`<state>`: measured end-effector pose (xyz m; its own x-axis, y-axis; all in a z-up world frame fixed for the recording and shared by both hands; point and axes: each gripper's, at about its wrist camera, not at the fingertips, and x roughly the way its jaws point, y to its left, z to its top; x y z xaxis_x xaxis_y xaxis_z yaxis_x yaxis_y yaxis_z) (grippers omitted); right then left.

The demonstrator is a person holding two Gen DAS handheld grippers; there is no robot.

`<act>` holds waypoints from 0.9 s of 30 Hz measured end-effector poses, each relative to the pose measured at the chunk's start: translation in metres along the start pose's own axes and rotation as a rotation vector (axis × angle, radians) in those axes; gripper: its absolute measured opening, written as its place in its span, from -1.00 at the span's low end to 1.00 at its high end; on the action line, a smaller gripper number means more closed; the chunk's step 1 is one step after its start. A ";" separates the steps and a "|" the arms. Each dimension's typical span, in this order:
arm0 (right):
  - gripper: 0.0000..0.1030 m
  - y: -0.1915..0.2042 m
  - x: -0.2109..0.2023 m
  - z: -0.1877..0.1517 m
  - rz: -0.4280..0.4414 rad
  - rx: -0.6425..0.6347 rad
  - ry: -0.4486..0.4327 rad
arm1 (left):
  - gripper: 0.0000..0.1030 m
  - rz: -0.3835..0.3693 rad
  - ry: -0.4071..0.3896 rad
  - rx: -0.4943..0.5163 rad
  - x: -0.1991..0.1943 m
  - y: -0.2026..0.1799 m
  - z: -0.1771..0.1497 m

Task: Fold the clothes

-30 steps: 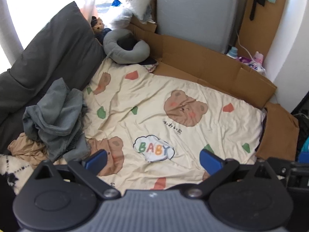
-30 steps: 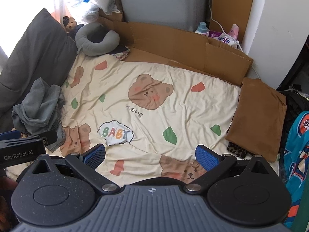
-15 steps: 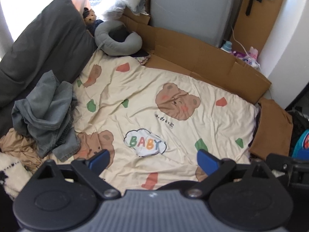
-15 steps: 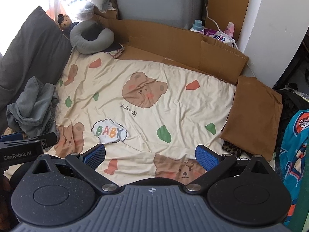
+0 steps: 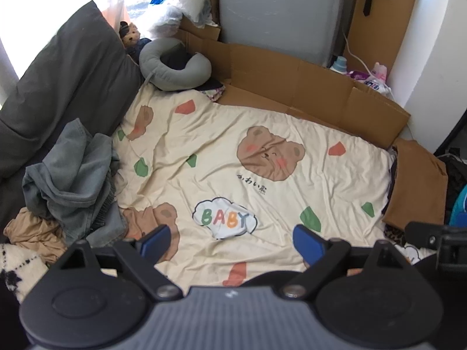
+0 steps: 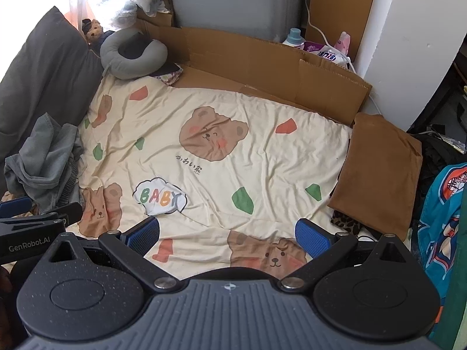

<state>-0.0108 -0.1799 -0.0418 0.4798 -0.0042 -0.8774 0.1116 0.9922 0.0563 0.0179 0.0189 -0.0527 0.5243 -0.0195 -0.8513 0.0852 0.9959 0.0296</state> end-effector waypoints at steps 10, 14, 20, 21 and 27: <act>0.98 -0.002 -0.001 0.000 0.005 -0.002 -0.006 | 0.79 -0.003 0.003 -0.006 0.001 -0.001 0.000; 0.98 -0.002 -0.001 -0.001 0.006 -0.004 -0.008 | 0.79 -0.001 0.007 -0.004 0.001 -0.002 0.000; 0.98 -0.002 -0.001 0.000 0.010 -0.007 -0.009 | 0.79 0.004 0.002 -0.003 0.000 -0.002 -0.001; 0.98 -0.001 -0.001 0.000 0.009 -0.009 -0.009 | 0.79 0.003 0.001 -0.004 0.000 -0.002 -0.001; 0.98 -0.001 -0.001 0.000 0.009 -0.009 -0.010 | 0.79 0.005 0.001 -0.002 0.000 -0.002 0.000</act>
<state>-0.0116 -0.1811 -0.0409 0.4892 0.0033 -0.8722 0.0995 0.9933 0.0596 0.0173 0.0169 -0.0527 0.5238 -0.0148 -0.8517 0.0807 0.9962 0.0323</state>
